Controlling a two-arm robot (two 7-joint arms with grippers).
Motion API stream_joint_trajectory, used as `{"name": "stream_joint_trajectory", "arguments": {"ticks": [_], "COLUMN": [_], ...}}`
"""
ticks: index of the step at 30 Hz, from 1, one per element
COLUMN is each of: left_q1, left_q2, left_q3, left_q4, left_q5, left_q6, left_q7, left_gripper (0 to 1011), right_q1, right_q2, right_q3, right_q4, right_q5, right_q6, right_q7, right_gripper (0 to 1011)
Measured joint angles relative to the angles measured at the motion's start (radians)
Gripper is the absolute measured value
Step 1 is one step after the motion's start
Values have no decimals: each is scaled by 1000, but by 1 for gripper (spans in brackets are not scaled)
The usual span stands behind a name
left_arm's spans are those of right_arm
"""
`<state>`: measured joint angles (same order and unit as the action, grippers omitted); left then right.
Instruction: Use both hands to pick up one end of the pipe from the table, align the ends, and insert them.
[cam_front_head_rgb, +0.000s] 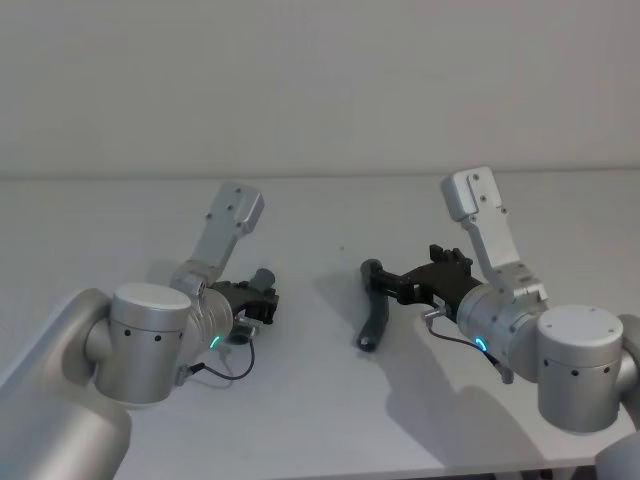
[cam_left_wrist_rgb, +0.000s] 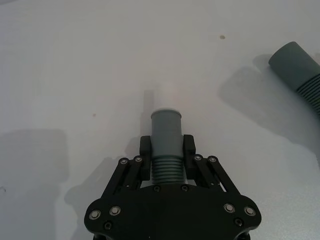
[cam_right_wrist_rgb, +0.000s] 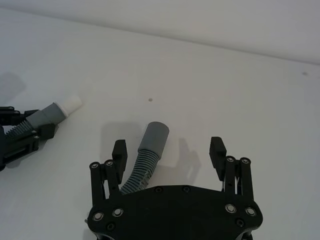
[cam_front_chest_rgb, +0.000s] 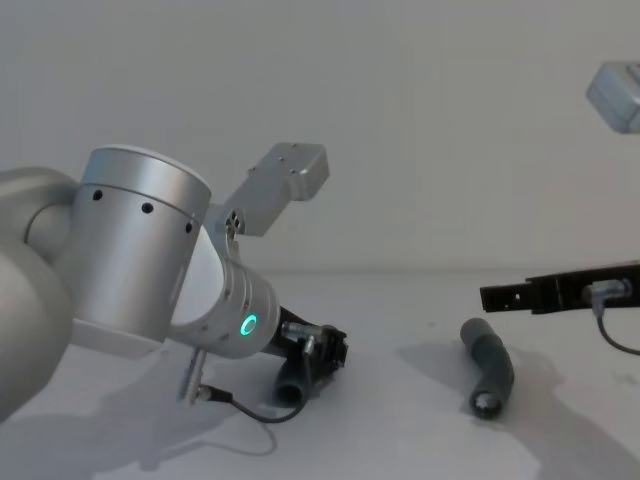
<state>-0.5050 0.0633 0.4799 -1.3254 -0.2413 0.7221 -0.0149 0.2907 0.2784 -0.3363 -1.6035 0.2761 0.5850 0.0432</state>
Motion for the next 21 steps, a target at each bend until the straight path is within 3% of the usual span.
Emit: {"name": "stream_joint_trajectory", "arguments": {"ticks": [21], "left_q1": [0], "left_q2": [0], "left_q3": [0], "left_q4": [0], "left_q5": [0], "left_q6": [0], "left_q7": [0], "left_gripper": [336], "right_q1": [20], "right_q2": [-54], "right_q3": [2], "right_q4": [22], "right_q5": [-10], "right_q6": [107], "right_q7": [-32], "right_gripper": [1001]}}
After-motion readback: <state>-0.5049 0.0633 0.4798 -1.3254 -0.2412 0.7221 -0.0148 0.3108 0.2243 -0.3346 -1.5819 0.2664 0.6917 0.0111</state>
